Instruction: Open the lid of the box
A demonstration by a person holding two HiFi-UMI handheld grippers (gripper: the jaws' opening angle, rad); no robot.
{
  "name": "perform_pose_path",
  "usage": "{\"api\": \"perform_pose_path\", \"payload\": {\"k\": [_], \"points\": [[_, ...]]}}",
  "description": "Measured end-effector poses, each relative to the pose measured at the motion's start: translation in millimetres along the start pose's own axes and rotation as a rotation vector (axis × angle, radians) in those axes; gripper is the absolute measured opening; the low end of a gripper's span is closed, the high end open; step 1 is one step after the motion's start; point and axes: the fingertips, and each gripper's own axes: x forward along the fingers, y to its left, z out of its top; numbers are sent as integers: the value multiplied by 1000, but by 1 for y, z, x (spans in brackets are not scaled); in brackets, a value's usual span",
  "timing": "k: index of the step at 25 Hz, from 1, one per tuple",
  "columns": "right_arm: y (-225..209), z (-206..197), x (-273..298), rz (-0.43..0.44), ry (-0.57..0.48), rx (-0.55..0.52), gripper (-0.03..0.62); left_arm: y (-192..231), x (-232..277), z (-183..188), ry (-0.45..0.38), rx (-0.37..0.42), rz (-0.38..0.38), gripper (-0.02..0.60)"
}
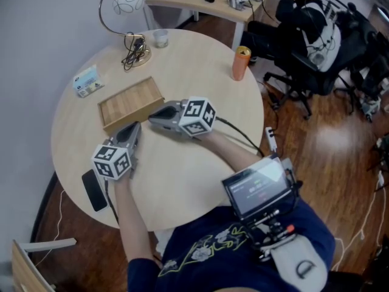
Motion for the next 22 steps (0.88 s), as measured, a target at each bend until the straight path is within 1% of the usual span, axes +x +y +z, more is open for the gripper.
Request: {"api": "perform_pose_path", "payload": {"k": [6,10,16,22], "points": [[1,1,-1,0,2,3,14,-2,-1,1,-5,5,-7,0],[1,1,-1,0,2,4,14,-8,0,3,-14,21,-46,0],[0,1,-1,1,1,-2,14,-6,0,3,-10,15,-33,0],[0,0,-1,3,0,-1,14,-8,0,2,-11,17,-37,0]]}}
